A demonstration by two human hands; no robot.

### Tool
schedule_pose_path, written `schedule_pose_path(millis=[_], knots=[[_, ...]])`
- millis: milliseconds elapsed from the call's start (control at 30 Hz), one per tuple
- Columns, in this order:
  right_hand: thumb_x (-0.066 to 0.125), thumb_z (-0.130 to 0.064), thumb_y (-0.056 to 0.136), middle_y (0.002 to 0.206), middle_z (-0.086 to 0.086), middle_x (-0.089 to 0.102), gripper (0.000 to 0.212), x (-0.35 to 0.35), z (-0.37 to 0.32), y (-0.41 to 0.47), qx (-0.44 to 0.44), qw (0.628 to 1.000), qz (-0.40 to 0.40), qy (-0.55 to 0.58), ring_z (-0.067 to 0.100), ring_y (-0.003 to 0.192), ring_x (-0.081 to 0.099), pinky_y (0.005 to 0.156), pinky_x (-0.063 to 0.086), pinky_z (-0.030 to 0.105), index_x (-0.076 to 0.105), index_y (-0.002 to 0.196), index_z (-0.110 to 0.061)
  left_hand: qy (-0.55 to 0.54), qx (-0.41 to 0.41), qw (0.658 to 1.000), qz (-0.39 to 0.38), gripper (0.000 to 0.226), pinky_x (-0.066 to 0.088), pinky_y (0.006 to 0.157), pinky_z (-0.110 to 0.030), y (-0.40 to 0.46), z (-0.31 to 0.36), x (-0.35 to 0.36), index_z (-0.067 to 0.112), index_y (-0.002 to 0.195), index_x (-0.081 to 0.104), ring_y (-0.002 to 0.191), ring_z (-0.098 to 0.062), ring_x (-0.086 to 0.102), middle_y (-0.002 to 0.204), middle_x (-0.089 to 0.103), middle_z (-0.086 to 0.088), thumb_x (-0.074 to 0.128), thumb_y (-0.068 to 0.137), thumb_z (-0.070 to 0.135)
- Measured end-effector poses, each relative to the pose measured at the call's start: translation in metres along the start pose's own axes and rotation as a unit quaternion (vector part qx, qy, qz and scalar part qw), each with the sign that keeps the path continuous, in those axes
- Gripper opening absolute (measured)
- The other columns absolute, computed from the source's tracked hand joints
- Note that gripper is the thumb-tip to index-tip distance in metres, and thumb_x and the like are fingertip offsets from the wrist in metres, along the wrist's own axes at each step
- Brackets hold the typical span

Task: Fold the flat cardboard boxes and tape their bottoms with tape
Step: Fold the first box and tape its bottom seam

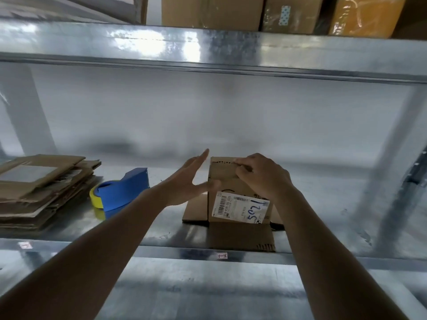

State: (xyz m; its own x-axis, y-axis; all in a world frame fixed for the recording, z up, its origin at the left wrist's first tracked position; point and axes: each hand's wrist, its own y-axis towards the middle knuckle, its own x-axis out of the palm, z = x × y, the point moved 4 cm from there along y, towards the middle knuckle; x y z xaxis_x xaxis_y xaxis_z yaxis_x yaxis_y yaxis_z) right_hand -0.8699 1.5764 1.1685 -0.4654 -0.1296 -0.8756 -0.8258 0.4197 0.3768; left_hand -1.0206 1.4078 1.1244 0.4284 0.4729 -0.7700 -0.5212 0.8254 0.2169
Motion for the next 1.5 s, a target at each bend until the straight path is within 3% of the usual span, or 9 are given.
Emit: schedule_pose_path(millis=[100,200,400,733,900,1000,1100,1233,1500], knots=[[0.037,-0.05,0.103,0.135,-0.012,0.058,0.043,0.008,-0.008,0.004,-0.004,1.0,0.01,-0.005,0.015,0.114,0.058,0.083,0.045,0.038,0.06,0.139,-0.045,0.057,-0.032,0.993,0.093,0.077,0.033,0.111,-0.034,-0.009,-0.03,-0.026,0.04,0.163,0.018,0.148,-0.023,0.034,0.167,0.022,0.002,0.048,0.097,0.066],[0.039,-0.052,0.102,0.138,-0.013,0.057,0.043,0.012,-0.012,0.01,0.006,1.0,0.007,-0.001,0.015,0.114,0.058,0.084,0.044,0.038,0.06,0.139,-0.046,0.221,-0.11,0.96,0.134,0.063,0.046,0.1,-0.045,-0.019,-0.06,-0.053,0.027,0.155,0.037,0.132,-0.036,0.046,0.15,0.033,-0.013,0.062,0.099,0.041],[0.04,-0.054,0.102,0.136,-0.017,0.056,0.041,0.016,-0.017,0.011,0.017,1.0,0.012,0.002,0.012,0.112,0.057,0.084,0.046,0.037,0.06,0.137,-0.049,0.31,-0.329,0.887,0.099,0.053,0.048,0.085,-0.049,-0.048,-0.124,-0.085,0.021,0.131,0.038,0.113,-0.045,0.054,0.119,0.042,-0.018,0.065,0.093,0.046],[0.043,-0.051,0.101,0.122,-0.011,0.062,0.039,0.012,-0.028,0.007,0.027,0.999,0.012,-0.013,0.016,0.103,0.059,0.089,0.049,0.039,0.064,0.134,-0.045,0.251,-0.278,0.921,0.103,0.041,0.056,0.078,-0.041,-0.049,-0.152,-0.091,0.027,0.116,0.053,0.087,-0.027,0.061,0.094,0.062,0.0,0.073,0.08,0.029],[0.046,-0.039,0.102,0.123,-0.008,0.064,0.038,0.012,-0.039,0.012,0.028,0.999,0.006,-0.015,0.017,0.107,0.062,0.092,0.053,0.042,0.068,0.131,-0.032,0.089,-0.16,0.967,0.179,0.065,0.049,0.082,-0.036,-0.05,-0.128,-0.103,0.03,0.14,0.056,0.099,-0.033,0.064,0.12,0.07,-0.009,0.085,0.082,0.026],[0.046,-0.032,0.104,0.113,-0.003,0.068,0.032,0.013,-0.039,0.012,0.006,1.0,-0.001,-0.006,0.019,0.102,0.064,0.09,0.055,0.044,0.072,0.122,-0.025,-0.14,-0.073,0.972,0.171,0.068,0.058,0.078,-0.034,-0.056,-0.109,-0.118,0.046,0.126,0.062,0.094,-0.03,0.072,0.108,0.077,-0.006,0.093,0.074,0.015],[0.047,-0.032,0.107,0.113,-0.002,0.066,0.032,0.011,-0.036,0.012,-0.009,1.0,-0.009,0.0,0.019,0.103,0.062,0.089,0.053,0.041,0.072,0.125,-0.024,-0.271,0.027,0.957,0.102,0.066,0.062,0.084,-0.03,-0.06,-0.078,-0.13,0.031,0.134,0.065,0.103,-0.024,0.074,0.113,0.078,-0.004,0.083,0.08,-0.001],[0.047,-0.034,0.108,0.118,-0.004,0.066,0.035,0.01,-0.036,0.006,-0.027,1.0,0.001,0.016,0.017,0.108,0.062,0.09,0.051,0.037,0.063,0.139,-0.029,-0.391,0.045,0.919,0.01,0.073,0.061,0.082,-0.031,-0.053,-0.055,-0.136,0.018,0.131,0.07,0.106,-0.026,0.071,0.121,0.073,-0.01,0.089,0.061,0.018],[0.046,-0.037,0.107,0.114,-0.009,0.064,0.032,0.009,-0.048,-0.011,-0.057,0.998,0.015,0.007,0.012,0.097,0.06,0.085,0.053,0.036,0.065,0.133,-0.037,-0.518,0.022,0.852,-0.078,0.075,0.058,0.059,-0.032,-0.038,-0.053,-0.112,0.008,0.105,0.077,0.07,-0.027,0.069,0.087,0.072,-0.013,0.095,0.036,0.032]])
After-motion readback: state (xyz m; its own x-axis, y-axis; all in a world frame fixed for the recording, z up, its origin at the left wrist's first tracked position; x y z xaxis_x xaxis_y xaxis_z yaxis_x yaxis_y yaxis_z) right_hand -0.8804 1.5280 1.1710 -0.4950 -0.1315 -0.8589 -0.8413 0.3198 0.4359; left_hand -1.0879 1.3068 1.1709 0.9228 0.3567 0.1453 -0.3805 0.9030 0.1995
